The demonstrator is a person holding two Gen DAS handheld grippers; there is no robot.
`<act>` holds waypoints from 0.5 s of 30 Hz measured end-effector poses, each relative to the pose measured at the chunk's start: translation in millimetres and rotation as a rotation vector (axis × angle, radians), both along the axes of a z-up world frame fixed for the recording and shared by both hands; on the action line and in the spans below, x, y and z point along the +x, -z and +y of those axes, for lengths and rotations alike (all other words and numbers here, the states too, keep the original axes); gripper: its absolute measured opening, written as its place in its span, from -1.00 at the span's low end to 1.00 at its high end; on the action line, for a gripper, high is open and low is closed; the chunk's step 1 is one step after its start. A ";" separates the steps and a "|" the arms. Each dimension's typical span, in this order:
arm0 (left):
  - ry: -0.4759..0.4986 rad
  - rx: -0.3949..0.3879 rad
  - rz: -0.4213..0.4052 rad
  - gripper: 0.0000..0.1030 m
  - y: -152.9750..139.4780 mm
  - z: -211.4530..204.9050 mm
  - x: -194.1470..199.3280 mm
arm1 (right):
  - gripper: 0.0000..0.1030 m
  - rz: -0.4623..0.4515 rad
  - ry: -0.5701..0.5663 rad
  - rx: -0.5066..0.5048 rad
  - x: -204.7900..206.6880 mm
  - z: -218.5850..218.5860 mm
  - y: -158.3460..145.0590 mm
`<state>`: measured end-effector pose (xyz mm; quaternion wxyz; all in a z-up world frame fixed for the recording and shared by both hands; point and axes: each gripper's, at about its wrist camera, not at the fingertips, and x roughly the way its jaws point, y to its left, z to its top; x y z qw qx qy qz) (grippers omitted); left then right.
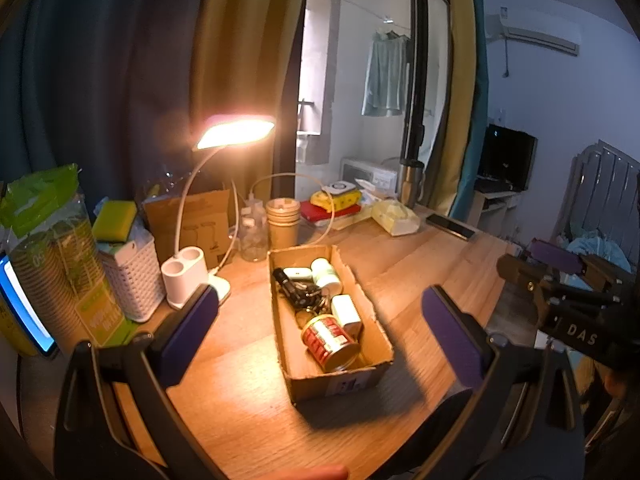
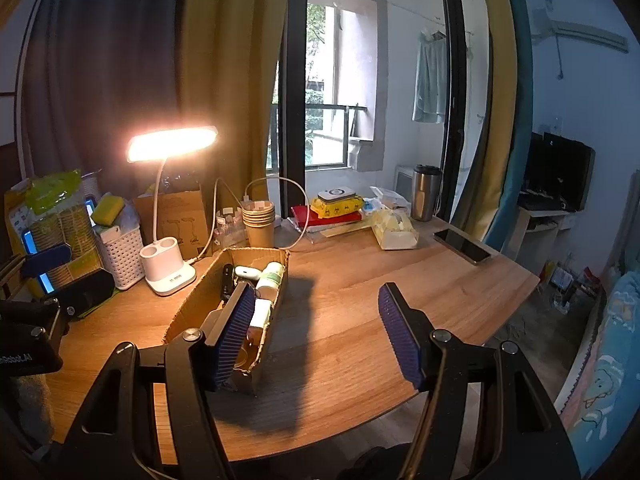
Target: Organize rigid objects
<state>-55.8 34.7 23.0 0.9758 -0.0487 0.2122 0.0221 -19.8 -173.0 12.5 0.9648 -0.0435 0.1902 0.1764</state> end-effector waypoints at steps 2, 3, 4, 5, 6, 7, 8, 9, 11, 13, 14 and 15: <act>0.000 0.002 -0.006 0.99 -1.4 -0.4 -2.3 | 0.31 -0.004 -0.005 -0.004 -0.4 2.1 -1.2; 0.000 0.003 -0.008 0.99 -1.8 -0.6 -3.1 | 0.31 -0.005 -0.006 -0.004 -0.4 2.3 -1.6; -0.001 0.003 -0.010 0.99 -2.5 -0.5 -4.0 | 0.31 -0.006 -0.007 -0.004 -0.3 2.4 -2.0; -0.002 0.002 -0.011 0.99 -3.0 -0.1 -4.5 | 0.31 -0.007 -0.009 -0.004 -0.5 3.3 -2.3; -0.004 0.002 -0.012 0.99 -3.5 0.1 -4.7 | 0.31 -0.009 -0.010 -0.006 -1.0 4.0 -2.8; -0.005 0.001 -0.013 0.99 -3.7 0.2 -4.9 | 0.31 -0.012 -0.010 -0.009 -1.9 4.6 -3.3; -0.006 -0.001 -0.014 0.99 -4.1 0.6 -5.4 | 0.31 -0.014 -0.011 -0.012 -2.7 5.7 -4.0; -0.007 -0.003 -0.015 0.99 -4.5 1.0 -5.9 | 0.31 -0.017 -0.012 -0.014 -3.4 6.7 -4.7; -0.007 -0.002 -0.015 0.99 -4.9 1.3 -5.8 | 0.31 -0.020 -0.014 -0.014 -4.2 6.9 -5.6; -0.003 -0.003 -0.015 0.99 -5.3 1.6 -5.7 | 0.31 -0.019 -0.014 -0.013 -3.8 7.4 -6.1; -0.003 -0.002 -0.016 0.99 -5.6 1.6 -6.0 | 0.31 -0.019 -0.014 -0.013 -3.7 7.5 -6.2; -0.002 -0.002 -0.016 0.99 -5.9 1.7 -5.9 | 0.31 -0.019 -0.013 -0.013 -3.9 7.7 -6.3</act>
